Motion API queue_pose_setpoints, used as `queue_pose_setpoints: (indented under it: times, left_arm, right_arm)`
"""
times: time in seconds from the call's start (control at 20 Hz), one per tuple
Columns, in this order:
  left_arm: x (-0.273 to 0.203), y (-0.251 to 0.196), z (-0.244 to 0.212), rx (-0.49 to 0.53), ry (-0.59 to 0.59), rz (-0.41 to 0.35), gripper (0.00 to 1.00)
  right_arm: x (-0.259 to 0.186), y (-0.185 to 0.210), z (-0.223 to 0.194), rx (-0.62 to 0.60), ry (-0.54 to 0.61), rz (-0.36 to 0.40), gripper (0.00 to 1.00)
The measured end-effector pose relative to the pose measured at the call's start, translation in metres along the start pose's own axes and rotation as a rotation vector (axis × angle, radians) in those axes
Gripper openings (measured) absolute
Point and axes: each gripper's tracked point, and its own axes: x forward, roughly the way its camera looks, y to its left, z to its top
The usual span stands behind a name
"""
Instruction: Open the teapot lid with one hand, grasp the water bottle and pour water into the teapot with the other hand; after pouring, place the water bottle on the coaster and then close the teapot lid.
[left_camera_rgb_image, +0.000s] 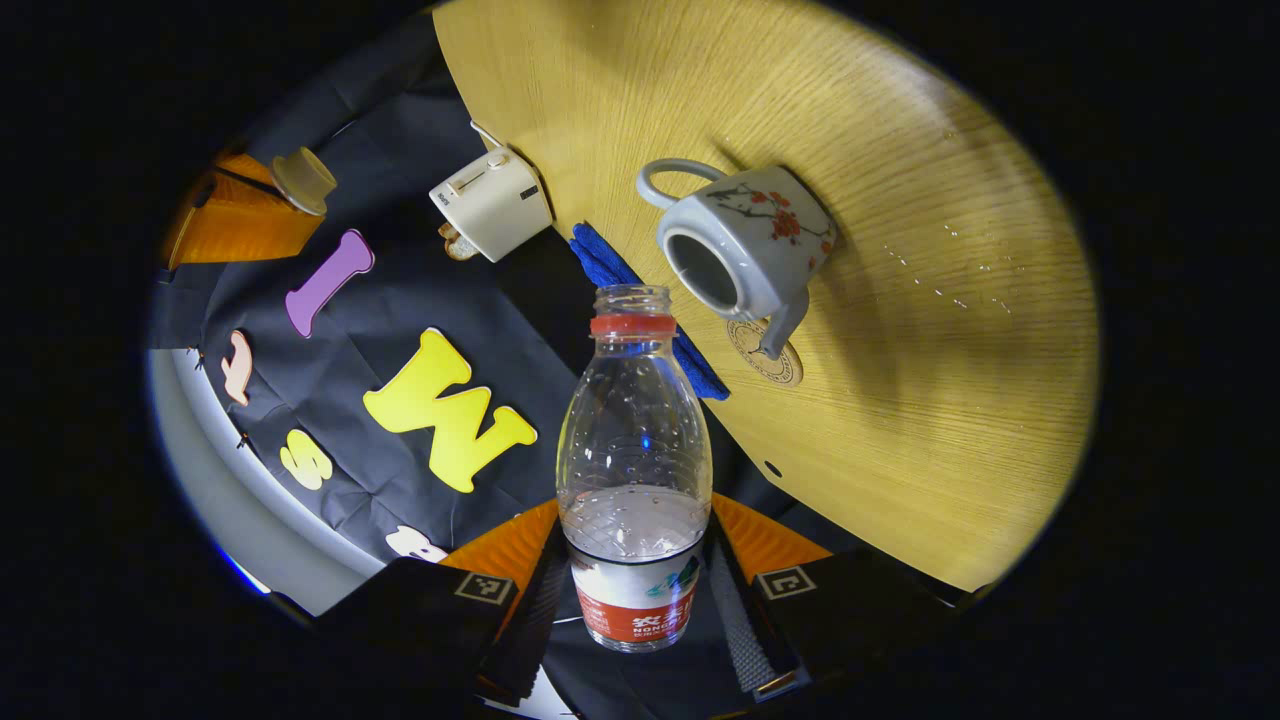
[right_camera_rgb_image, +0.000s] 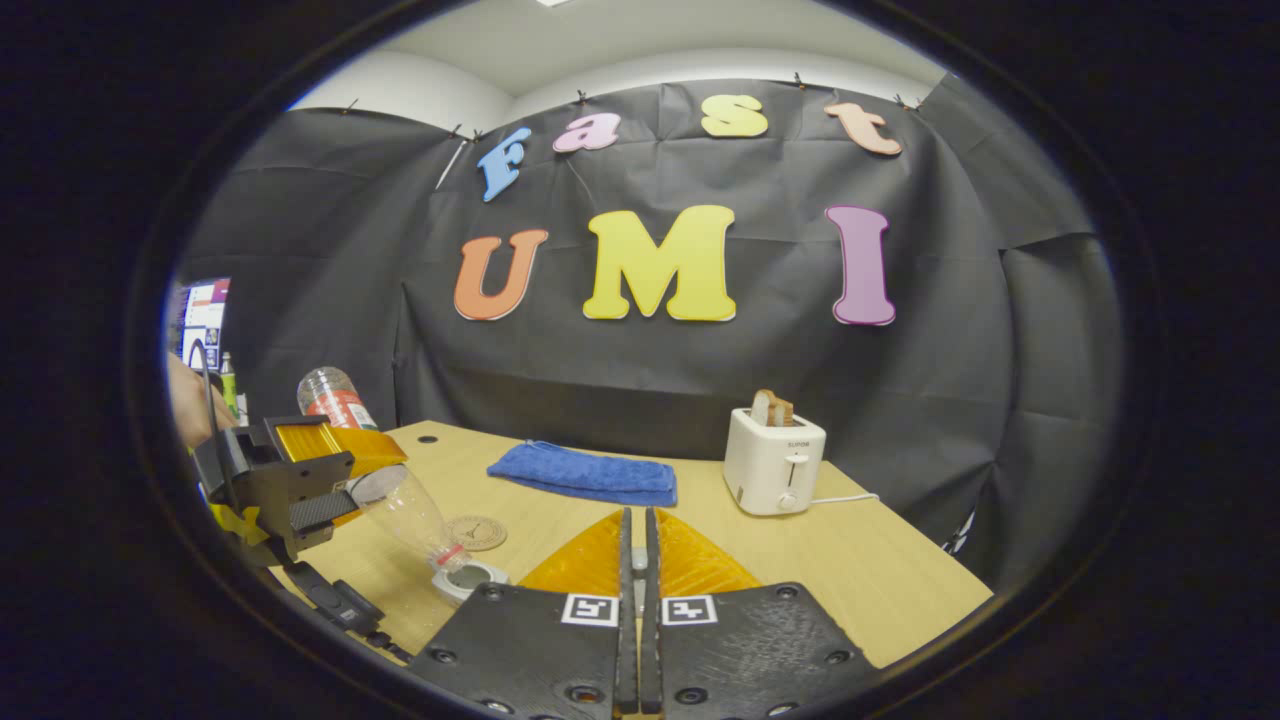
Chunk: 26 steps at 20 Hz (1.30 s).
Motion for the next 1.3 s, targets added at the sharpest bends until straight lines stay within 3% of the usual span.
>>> queue_pose_setpoints:
  times: [0.4,0.6,0.7,1.15,1.3]
  left_arm:
    - [0.005,-0.004,0.0,-0.032,-0.008,-0.026,0.73]
    - [0.011,-0.016,-0.002,-0.121,-0.018,-0.049,0.73]
    - [0.008,-0.022,-0.002,-0.223,-0.029,-0.043,0.73]
    - [0.004,-0.038,-0.017,-0.917,-0.04,-0.09,0.73]
    - [0.0,-0.037,-0.014,-1.102,-0.07,-0.119,0.73]
  right_arm:
    - [0.002,-0.002,-0.003,-0.005,0.012,-0.006,0.0]
    - [0.002,-0.004,-0.003,-0.01,0.011,-0.013,0.0]
    - [0.003,-0.006,-0.003,-0.009,0.011,-0.016,0.0]
    - [0.005,-0.015,-0.006,-0.006,0.013,-0.052,0.01]
    - [0.007,-0.014,-0.008,-0.017,0.021,-0.054,0.01]
